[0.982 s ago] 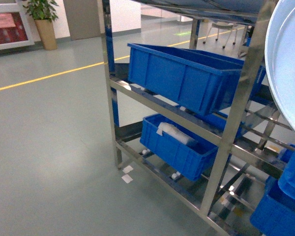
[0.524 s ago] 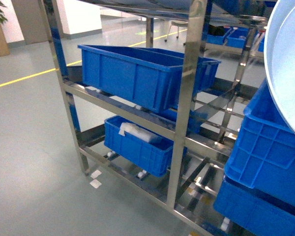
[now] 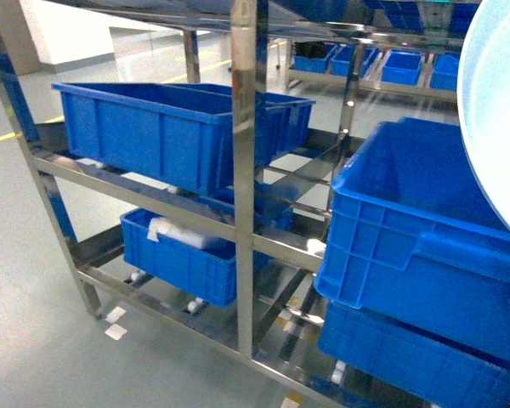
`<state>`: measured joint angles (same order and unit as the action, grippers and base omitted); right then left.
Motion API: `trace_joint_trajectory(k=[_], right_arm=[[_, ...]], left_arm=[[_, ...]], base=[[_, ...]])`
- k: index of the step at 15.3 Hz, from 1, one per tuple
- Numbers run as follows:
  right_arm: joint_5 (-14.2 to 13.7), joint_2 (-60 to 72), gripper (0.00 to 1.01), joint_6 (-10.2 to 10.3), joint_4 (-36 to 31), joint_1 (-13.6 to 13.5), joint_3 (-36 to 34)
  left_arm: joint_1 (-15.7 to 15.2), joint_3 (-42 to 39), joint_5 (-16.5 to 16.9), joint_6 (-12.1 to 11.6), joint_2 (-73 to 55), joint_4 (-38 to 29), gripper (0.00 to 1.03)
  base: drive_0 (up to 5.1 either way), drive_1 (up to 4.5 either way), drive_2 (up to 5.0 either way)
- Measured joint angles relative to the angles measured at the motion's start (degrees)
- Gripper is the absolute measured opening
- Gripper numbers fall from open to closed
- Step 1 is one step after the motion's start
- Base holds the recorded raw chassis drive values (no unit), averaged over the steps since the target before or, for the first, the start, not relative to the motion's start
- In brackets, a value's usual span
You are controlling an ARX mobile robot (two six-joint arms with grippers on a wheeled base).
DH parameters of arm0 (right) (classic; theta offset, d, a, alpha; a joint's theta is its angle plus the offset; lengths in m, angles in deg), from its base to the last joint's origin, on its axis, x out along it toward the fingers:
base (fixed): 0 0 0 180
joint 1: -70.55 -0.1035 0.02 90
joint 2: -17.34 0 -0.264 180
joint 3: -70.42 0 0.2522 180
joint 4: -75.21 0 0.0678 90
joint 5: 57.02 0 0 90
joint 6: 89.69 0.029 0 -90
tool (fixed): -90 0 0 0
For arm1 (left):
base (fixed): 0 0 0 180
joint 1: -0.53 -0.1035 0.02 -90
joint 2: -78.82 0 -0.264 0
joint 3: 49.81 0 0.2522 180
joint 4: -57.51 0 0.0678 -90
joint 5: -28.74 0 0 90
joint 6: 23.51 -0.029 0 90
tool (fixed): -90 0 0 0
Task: Place blue tray on left shelf second layer neatly
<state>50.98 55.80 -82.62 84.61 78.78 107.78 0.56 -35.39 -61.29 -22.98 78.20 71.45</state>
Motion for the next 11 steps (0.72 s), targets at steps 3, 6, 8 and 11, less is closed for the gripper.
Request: trace_joint_trajectory(k=[3, 6, 8, 11], right_arm=[[0.0, 0.0, 0.02, 0.0, 0.0, 0.0, 0.0], [0.0, 0.0, 0.02, 0.0, 0.0, 0.0, 0.0], [0.0, 0.0, 0.02, 0.0, 0.0, 0.0, 0.0], [0.0, 0.0, 0.02, 0.0, 0.0, 0.0, 0.0]], left_arm=[[0.0, 0.0, 0.0, 0.0, 0.0, 0.0, 0.98], [0.0, 0.0, 0.0, 0.0, 0.0, 0.0, 0.98], [0.0, 0.0, 0.0, 0.0, 0.0, 0.0, 0.98], [0.0, 0.0, 0.0, 0.0, 0.0, 0.0, 0.98]], base=[[-1.5, -1.46, -1.5], [-1.5, -1.54, -1.5], [-1.4, -1.44, -1.4], [-1.7, -1.7, -1.7]])
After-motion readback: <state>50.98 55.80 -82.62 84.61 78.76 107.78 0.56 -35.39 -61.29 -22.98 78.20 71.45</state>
